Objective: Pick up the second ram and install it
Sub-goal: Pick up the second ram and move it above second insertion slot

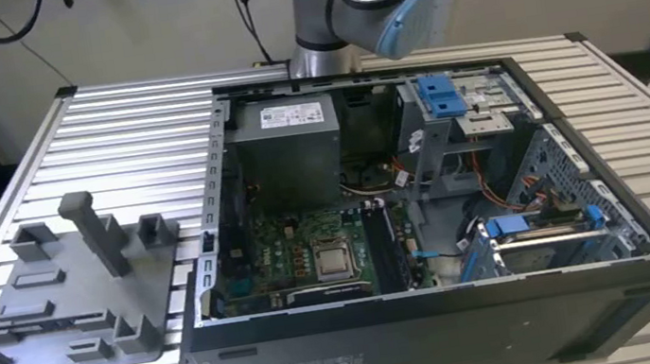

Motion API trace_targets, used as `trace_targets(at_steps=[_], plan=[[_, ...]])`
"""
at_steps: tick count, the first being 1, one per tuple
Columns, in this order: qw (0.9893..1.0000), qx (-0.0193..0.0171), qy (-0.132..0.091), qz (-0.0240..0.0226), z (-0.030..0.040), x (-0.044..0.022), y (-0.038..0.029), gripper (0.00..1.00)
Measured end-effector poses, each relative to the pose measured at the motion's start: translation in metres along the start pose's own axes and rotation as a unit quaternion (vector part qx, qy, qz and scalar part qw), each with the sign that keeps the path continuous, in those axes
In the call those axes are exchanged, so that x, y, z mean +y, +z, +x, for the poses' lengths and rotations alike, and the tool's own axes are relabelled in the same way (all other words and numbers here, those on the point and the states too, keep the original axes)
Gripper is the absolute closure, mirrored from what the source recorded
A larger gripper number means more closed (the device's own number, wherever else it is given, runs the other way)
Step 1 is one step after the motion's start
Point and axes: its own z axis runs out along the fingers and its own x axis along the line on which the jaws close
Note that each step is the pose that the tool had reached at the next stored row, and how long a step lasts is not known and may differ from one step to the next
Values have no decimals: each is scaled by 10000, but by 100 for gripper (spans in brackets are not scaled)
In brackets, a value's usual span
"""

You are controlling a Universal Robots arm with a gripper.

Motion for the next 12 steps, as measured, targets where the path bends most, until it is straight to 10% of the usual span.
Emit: trace_targets(at_steps=[12], plan=[[9963, 16, -855, 39, 0, 0, 0, 89]])
